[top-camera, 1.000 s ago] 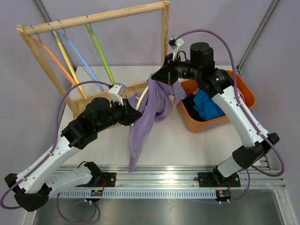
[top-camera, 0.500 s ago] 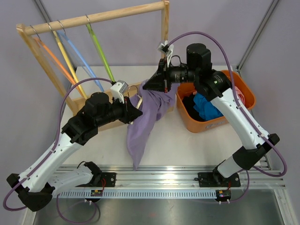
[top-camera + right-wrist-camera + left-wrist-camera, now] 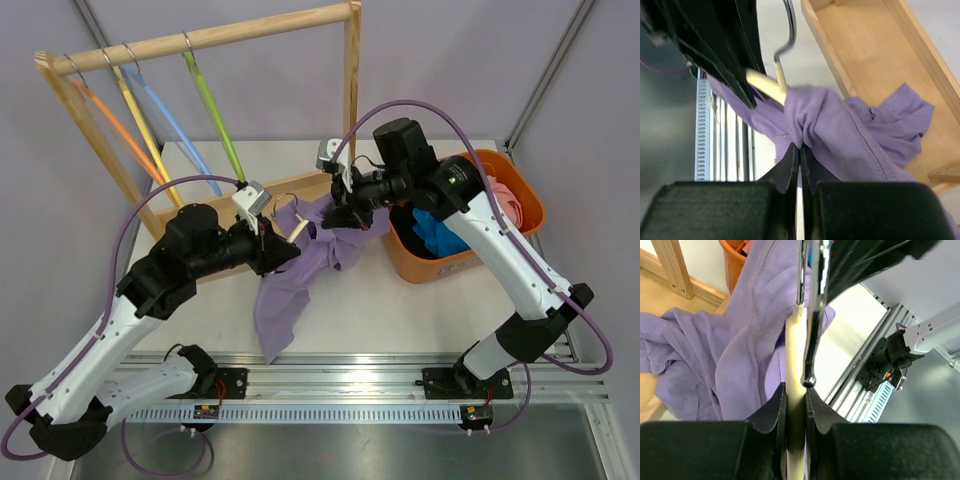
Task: Remove the t-shirt from the hanger
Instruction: Remove the tshirt from the hanger
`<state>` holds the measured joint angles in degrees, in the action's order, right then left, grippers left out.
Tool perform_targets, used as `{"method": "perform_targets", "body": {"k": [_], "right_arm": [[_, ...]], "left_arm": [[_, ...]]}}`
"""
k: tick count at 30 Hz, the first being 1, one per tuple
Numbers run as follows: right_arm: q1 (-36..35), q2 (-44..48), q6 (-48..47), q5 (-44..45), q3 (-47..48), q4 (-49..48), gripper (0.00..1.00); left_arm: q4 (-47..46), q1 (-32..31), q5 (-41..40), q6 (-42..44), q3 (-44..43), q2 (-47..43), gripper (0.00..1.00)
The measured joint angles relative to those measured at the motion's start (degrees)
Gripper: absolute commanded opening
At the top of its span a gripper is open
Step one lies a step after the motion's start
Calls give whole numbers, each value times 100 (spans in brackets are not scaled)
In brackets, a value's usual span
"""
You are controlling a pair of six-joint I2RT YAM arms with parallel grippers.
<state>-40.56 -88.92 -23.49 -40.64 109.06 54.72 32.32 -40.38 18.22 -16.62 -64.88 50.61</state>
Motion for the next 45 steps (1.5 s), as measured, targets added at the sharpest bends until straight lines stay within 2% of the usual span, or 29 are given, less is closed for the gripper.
{"method": "perform_targets", "body": {"k": [1,3,4,5,11,14,19,23,29,35,45], "right_arm": [[0,0,-216,96,0,170,22],[0,-2,-599,125,11,492,41],[0,-4,-811,125,42,706,58],[0,-7,-1010,111,90,909,63],[0,28,-2079,-116,778,1670,76],[0,142,-2531,-345,1108,1823,86],[-2,192,-3370,-778,1270,2076,85],[-7,-378,-3738,-1097,1676,2194,80],[-11,-1349,-4096,-1139,2326,2205,70],[-59,-1453,-4159,-1099,2345,2218,65],[-76,-970,-3458,-809,2284,2282,73]], "left_arm": [[24,0,20,42,0,-59,0],[76,0,76,120,-2,-146,0],[107,0,107,164,-2,-170,0],[133,0,129,199,-2,-177,0],[240,9,304,413,-2,-164,0],[240,17,494,525,-2,-138,0],[293,20,927,726,-11,48,0],[492,20,1200,866,-166,271,0],[540,20,1373,927,-188,256,0],[542,20,1386,929,-188,205,0],[885,20,1244,1156,-188,199,0]]}}
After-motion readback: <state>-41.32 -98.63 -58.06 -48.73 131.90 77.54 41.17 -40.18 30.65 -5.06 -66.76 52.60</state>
